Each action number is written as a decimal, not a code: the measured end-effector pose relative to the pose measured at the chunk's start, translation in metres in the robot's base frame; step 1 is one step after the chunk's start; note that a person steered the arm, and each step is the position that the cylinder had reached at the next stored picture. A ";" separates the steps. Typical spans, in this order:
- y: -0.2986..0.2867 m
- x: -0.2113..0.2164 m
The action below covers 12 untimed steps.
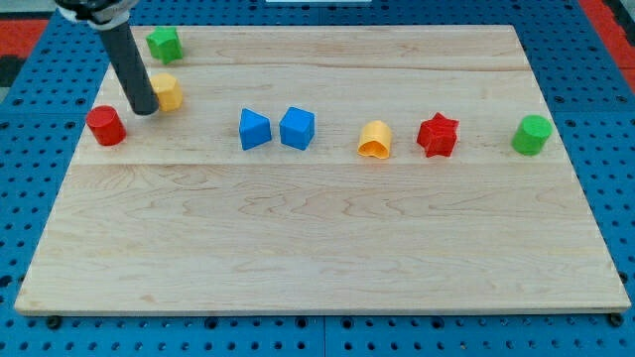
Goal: Move yellow hexagon at center top
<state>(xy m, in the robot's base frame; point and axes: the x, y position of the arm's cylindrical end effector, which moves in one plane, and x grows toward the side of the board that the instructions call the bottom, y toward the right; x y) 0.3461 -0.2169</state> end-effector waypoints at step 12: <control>0.204 -0.133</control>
